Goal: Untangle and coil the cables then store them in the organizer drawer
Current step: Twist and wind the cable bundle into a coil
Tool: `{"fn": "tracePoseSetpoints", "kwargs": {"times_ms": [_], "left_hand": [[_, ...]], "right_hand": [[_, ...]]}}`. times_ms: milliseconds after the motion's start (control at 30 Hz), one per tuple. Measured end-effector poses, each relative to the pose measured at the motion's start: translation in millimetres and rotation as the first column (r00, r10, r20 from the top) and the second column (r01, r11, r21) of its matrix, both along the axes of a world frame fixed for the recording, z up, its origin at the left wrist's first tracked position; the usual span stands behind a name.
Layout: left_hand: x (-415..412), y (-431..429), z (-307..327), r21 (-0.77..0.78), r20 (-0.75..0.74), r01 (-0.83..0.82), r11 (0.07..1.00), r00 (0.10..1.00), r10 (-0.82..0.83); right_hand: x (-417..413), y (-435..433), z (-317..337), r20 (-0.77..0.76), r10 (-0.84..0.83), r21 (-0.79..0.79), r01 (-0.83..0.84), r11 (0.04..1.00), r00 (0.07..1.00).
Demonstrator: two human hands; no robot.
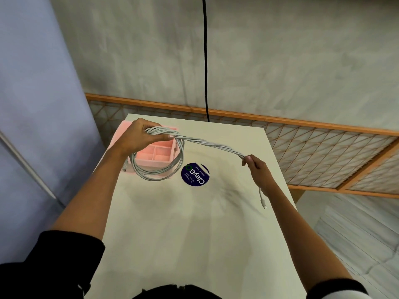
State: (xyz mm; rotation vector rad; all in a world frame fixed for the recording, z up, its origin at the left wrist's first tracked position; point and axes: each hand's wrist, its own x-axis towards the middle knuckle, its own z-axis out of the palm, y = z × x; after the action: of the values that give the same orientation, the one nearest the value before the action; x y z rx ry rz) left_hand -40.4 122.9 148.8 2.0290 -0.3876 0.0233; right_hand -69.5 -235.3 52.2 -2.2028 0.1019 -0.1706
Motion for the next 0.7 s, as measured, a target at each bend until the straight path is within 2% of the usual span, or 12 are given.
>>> {"fn": "tracePoseSetpoints", "kwargs": {"times_ms": [100,200,300,400,467,533,633,700], "left_hand": [[0,4,0,0.001,0.015,-0.010,1.000,1.000,0.010],[2,10,3,-0.007,0.007,-0.017,1.000,1.000,0.017],[3,19,6,-0.006,-0.013,-0.012,1.000,1.000,0.012],[5,26,5,-0.008,-0.007,-0.013,1.000,1.000,0.013],[6,27,3,-0.009,0.001,-0.020,1.000,1.000,0.020],[5,27,3,0.012,0.002,-0.013,1.000,1.000,0.013],[3,22,2,0.039,0.007,0.006,0.999,1.000,-0.006],[2,19,-1,0.051,-0.001,0.000,0.999,1.000,0.001]], "right_hand": [[-6,-1,4,-0.049,0.085,0.273,-0.068,0.960,0.995],[-12,-4,6,-0.164,0.244,0.476,-0.140,0.868,0.956],[-15,-14,5,-0.281,0.436,0.657,-0.160,0.737,0.855],[-16,-27,0,-0.272,0.596,0.771,-0.200,0.605,0.755],[-16,-31,-2,-0.244,0.606,0.757,-0.242,0.607,0.757],[-17,-33,0,-0.250,0.548,0.678,-0.259,0.688,0.799],[-18,-33,5,-0.248,0.460,0.416,-0.335,0.845,0.852],[-17,-34,8,-0.247,0.429,0.265,-0.366,0.892,0.869]]}}
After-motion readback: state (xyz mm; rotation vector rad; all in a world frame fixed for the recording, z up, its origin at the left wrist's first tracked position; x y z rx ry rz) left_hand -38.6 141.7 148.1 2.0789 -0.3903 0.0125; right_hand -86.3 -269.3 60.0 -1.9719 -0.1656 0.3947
